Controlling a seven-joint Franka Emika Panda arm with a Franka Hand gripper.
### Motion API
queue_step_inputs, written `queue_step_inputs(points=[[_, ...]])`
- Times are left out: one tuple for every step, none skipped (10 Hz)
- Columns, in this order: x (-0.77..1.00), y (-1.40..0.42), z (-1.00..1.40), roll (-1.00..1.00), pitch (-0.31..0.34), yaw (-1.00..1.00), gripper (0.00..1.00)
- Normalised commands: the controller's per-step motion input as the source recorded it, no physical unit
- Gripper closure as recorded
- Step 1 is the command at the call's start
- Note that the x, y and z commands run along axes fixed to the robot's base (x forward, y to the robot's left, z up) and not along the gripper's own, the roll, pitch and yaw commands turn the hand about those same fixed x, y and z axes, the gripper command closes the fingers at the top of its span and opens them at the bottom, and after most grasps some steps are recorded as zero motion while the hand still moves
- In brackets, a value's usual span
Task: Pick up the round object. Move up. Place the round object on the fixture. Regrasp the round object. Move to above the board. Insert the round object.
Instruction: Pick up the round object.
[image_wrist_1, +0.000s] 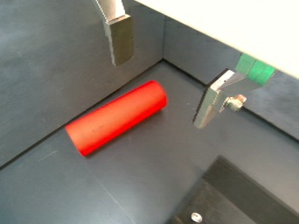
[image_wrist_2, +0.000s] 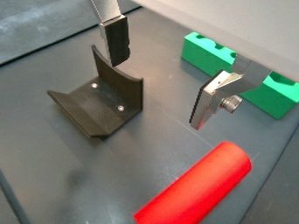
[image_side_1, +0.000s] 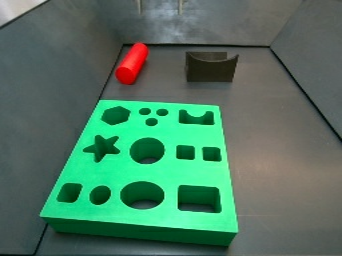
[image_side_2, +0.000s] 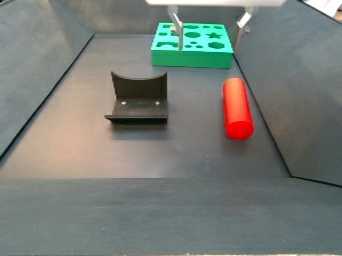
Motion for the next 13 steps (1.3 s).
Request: queue_step_inputs(points=[[-0.45,0.00,-0.43,0.02,-0.169,0.00,0.00],[-0.41,0.00,-0.44,0.03,-0.150,0.00,0.00],[-0.40,0.00,-0.48,0.06,-0.153,0.00,0.00],[-0.35,0.00,-0.47,0.06,-0.134,0.00,0.00],[-0.42,0.00,-0.46,0.03,-0.180,0.00,0.00],[-0.41,0.00,-0.45,0.02,-0.180,0.00,0.00],[-0.32,0.00,-0.43,0.00,-0.180,0.00,0.00],[-0.21,0.00,-0.46,-0.03,-0.210,0.00,0.00],[-0.08,0.00,-0.49,-0.10,-0.250,0.00,0.00],[0.00,0.00,-0.47,-0.16,-0.263,0.00,0.00],[0.00,0.02,-0.47,-0.18,-0.267,-0.04,0.00],[0.00,0.05,-0.49,-0.15,-0.253,-0.04,0.00],[0.00,0.08,-0.47,-0.11,-0.211,-0.08,0.00]])
